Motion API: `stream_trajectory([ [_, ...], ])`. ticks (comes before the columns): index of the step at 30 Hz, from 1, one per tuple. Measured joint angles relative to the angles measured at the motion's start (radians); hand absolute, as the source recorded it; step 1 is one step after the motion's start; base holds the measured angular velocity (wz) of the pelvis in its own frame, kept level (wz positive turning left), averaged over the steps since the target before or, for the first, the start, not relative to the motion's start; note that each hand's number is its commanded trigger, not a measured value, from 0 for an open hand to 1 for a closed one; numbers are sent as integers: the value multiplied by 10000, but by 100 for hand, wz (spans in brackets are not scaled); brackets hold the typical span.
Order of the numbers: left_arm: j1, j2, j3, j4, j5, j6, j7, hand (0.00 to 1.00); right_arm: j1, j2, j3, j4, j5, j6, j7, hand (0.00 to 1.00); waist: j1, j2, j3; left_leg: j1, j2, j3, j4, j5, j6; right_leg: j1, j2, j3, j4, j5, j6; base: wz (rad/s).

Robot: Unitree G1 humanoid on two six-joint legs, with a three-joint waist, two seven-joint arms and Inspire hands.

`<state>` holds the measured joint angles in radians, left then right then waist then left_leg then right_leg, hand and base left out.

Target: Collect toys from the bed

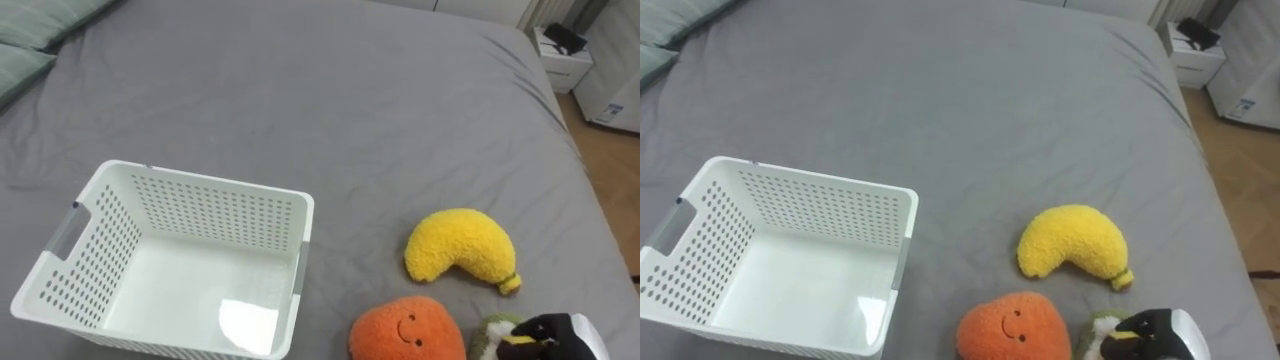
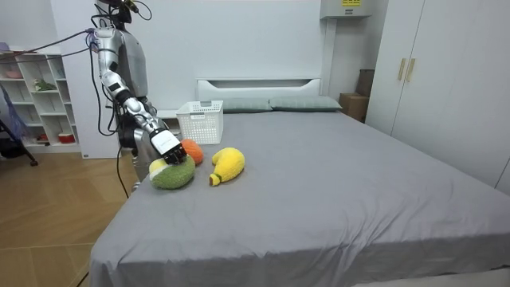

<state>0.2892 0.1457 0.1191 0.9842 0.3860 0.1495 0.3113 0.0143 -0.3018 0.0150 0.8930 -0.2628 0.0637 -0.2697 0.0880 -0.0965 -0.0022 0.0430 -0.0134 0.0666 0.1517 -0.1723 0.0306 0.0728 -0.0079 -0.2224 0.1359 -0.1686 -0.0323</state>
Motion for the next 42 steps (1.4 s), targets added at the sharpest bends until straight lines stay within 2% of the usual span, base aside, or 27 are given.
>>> stream_trajectory([
  [7,-131,16,21,-1,-13,-216,1,0,-189,-3,1,-58,-17,-2,121,100,-3,-68,7,3,1,25,-11,0,0,21,-2,15,10,-1,1,0],
  [11,-159,28,35,-38,-9,-337,1,0,-256,-91,-97,-499,-21,1,278,100,-48,-97,41,-48,3,62,3,1,1,-42,-8,50,43,0,0,-4],
  [17,-195,31,297,-44,-16,-271,45,0,-256,-102,-747,-2742,51,23,334,100,-226,-14,76,41,12,166,-70,1,1,-19,16,198,37,-1,2,-5],
  [19,-207,33,351,-18,-16,-250,49,0,-255,-112,-773,-3786,44,23,320,100,-277,-16,73,57,18,177,-72,1,1,-23,28,249,45,-1,2,0],
  [26,-349,22,396,-116,-20,-244,79,0,-230,-116,-777,-5879,-54,175,343,100,-325,-54,58,106,53,385,-83,0,1,-61,28,330,129,-1,2,-4],
  [31,-432,-52,733,-95,-343,-241,129,0,-396,-122,-904,-7774,-87,240,344,100,-468,-81,38,71,58,393,-62,0,0,-71,30,334,152,-1,2,0],
  [38,-571,-94,729,185,-676,-246,298,0,-854,-268,-1004,-9267,-157,364,561,100,-540,-96,28,51,66,398,-47,1,1,-192,34,402,310,-2,4,-3],
  [42,-579,-115,707,191,-677,-246,334,0,-1107,-269,-898,-9919,-172,444,1013,100,-366,-87,36,114,74,424,-67,0,1,-187,44,462,349,-1,2,-5],
])
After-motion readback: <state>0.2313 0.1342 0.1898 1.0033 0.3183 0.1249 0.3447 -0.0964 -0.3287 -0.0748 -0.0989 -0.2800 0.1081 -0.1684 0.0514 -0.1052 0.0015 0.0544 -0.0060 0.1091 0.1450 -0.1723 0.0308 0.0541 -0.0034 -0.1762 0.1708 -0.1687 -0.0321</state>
